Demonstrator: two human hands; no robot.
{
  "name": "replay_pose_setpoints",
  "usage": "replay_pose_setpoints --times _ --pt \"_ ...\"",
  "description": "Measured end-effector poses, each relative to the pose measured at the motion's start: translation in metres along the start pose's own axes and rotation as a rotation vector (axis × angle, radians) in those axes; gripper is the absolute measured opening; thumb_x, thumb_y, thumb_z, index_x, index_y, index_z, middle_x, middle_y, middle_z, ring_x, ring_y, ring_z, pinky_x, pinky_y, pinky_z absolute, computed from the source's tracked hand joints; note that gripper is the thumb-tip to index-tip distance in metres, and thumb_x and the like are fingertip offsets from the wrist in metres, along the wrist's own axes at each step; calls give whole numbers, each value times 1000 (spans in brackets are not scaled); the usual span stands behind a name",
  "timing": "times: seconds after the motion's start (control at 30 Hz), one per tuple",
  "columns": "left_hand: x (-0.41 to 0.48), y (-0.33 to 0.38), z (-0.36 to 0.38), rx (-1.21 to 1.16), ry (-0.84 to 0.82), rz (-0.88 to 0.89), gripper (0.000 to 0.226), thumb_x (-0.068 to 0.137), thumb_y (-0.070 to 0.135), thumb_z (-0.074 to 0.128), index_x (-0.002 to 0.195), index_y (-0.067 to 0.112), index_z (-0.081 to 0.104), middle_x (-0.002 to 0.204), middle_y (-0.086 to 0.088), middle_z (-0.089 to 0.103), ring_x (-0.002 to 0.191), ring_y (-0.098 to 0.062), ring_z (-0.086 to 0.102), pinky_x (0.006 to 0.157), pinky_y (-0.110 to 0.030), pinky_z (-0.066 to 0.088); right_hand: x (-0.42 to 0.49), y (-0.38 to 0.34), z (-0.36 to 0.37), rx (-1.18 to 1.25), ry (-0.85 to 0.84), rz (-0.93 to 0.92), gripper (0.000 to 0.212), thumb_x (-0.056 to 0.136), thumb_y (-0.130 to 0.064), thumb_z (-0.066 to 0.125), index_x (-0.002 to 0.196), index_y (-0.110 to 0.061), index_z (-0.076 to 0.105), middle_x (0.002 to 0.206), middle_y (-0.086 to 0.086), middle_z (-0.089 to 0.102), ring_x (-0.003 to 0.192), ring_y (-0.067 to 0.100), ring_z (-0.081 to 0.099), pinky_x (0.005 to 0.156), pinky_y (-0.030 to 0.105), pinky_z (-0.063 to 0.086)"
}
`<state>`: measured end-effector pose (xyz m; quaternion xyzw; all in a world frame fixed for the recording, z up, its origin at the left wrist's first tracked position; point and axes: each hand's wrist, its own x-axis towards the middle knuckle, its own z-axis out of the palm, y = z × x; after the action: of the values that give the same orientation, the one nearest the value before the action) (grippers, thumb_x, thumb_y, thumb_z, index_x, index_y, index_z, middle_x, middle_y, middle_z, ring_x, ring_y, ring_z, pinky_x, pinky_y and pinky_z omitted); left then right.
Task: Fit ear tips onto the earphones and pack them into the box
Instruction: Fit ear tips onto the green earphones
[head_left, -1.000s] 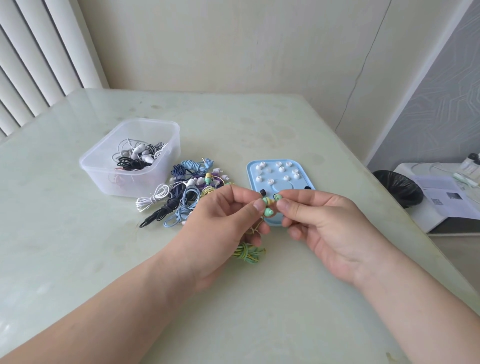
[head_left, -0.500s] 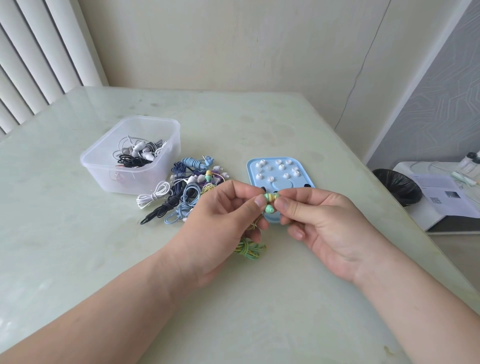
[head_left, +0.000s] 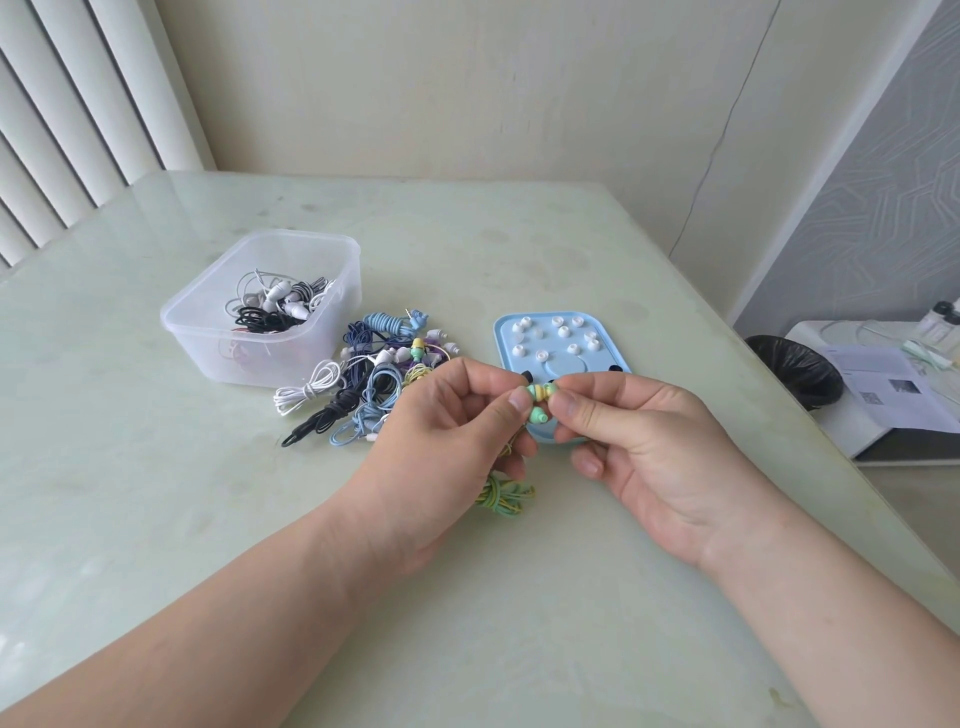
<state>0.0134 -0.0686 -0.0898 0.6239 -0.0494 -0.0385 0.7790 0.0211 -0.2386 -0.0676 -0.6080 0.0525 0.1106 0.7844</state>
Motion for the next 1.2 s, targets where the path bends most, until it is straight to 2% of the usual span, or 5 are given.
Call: replay_pose_setpoints --times 0.3,0.47,0.63,0.9,1.2 --pt "0 -2 1 -16 38 15 6 100 8 63 97 3 64 72 -14 64 60 -19 58 56 -27 50 -3 5 6 -13 72 -73 21 61 -9 84 81 -10 79 84 13 77 67 16 66 50 26 37" --pt "-1 -2 1 -23 52 20 6 100 8 63 94 7 65 70 -10 64 62 -20 59 57 -27 51 -4 8 6 -44 83 -100 11 74 -2 82 81 -11 81 84 11 77 69 17 66 52 28 36" --pt "-1 0 0 -44 47 12 11 100 8 63 89 12 65 70 -6 64 63 -17 61 57 -27 51 -4 8 6 -73 76 -100 6 81 -9 80 87 -10 82 86 11 77 71 18 64 54 30 37" --pt "-2 0 2 -30 22 28 6 99 7 63 93 6 64 73 -9 63 63 -17 60 58 -27 51 -2 6 2 -61 58 -83 11 80 -9 79 90 -6 76 86 12 75 64 18 63 51 27 39" --pt "-1 1 1 -24 15 18 6 99 7 64 93 7 64 75 -9 63 65 -17 62 58 -27 52 -1 11 -1 -119 48 -171 7 84 -4 78 90 -6 75 83 12 75 67 22 65 52 31 42"
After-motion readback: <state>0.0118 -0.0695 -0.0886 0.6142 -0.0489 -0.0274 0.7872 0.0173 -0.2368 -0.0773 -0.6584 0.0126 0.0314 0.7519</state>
